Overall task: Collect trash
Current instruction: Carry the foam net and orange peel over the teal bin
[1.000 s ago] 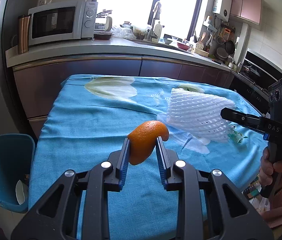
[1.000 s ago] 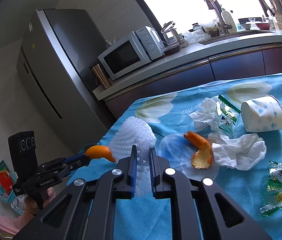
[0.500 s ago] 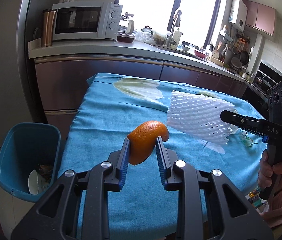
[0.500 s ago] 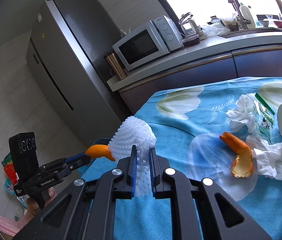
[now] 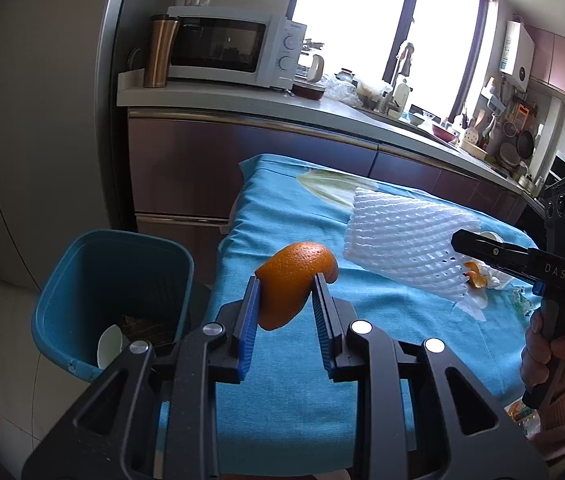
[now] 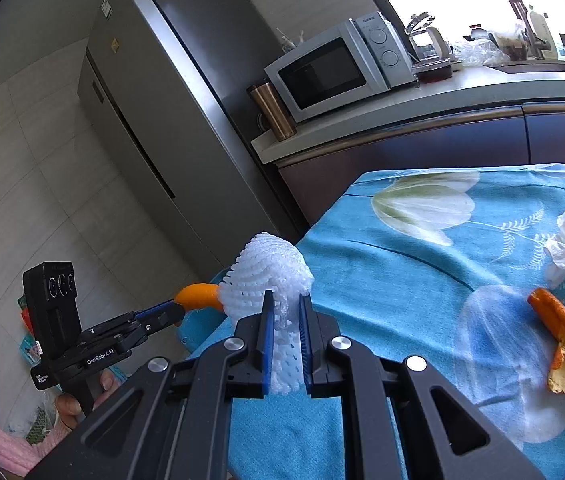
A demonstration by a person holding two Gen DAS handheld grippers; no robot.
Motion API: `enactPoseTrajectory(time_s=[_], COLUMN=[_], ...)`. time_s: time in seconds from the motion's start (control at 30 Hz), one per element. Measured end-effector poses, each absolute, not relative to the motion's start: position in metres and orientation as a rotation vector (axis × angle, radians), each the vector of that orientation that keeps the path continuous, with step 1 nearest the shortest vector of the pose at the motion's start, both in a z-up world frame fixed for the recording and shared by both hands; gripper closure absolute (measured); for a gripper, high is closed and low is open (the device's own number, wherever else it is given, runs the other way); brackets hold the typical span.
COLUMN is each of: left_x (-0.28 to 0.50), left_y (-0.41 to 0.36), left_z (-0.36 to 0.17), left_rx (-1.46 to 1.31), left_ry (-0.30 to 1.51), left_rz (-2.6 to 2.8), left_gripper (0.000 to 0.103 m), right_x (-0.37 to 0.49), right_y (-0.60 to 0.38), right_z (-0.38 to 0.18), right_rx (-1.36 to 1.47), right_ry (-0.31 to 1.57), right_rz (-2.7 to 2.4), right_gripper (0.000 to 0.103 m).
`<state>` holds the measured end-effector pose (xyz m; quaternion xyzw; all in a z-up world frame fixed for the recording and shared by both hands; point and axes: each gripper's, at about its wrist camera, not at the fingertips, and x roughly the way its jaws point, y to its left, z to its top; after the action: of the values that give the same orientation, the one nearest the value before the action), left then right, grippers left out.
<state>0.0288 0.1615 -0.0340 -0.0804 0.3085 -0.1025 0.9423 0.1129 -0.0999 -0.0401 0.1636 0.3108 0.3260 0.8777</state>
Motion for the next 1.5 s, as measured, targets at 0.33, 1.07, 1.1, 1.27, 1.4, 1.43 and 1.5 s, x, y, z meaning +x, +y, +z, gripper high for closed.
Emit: enactPoseTrajectory(time_s=[0.33,1.07,1.1,1.27,1.4,1.43,1.5], left_x=[0.021,0.021,0.021,0.022,0.026,0.027,0.028], left_y=[0.206,0.266,0.268,0.277,0.281,0.283,0.285], left_z=[-0.036,-0.049,-0.050,-0.055,-0.059,-0.060,-0.062], left_rx=[-0.201,-0.263,-0.266,-0.281,-0.284,-0.286,-0.291], left_ry=[0.617,0.626,0.628,0.639,0.650,0.652,0.655], left_rz=[-0.101,0.042,0.046,0.073,0.094,0.097,0.106], left_gripper=[0.076,0.076,0.076,0.076,0.076,0.076,0.076], right_x=[0.126,0.152,0.153,0.158,0.164,0.165,0.168], right_y=[-0.060,0.013,0.015,0.026,0.034,0.037,0.041], right_z=[-0.036,-0.042,-0.042,-0.045,-0.048,-0.048,-0.049], right_rx=[0.304,0.229,0.225,0.210,0.198,0.193,0.188], right_ry=[0.667,0.726,0.729,0.741,0.754,0.756,0.760], right_rz=[0.752,0.841,0.841,0.846,0.849,0.847,0.850], right_gripper=[0.093,0.093,0.093,0.093,0.093,0.093,0.092])
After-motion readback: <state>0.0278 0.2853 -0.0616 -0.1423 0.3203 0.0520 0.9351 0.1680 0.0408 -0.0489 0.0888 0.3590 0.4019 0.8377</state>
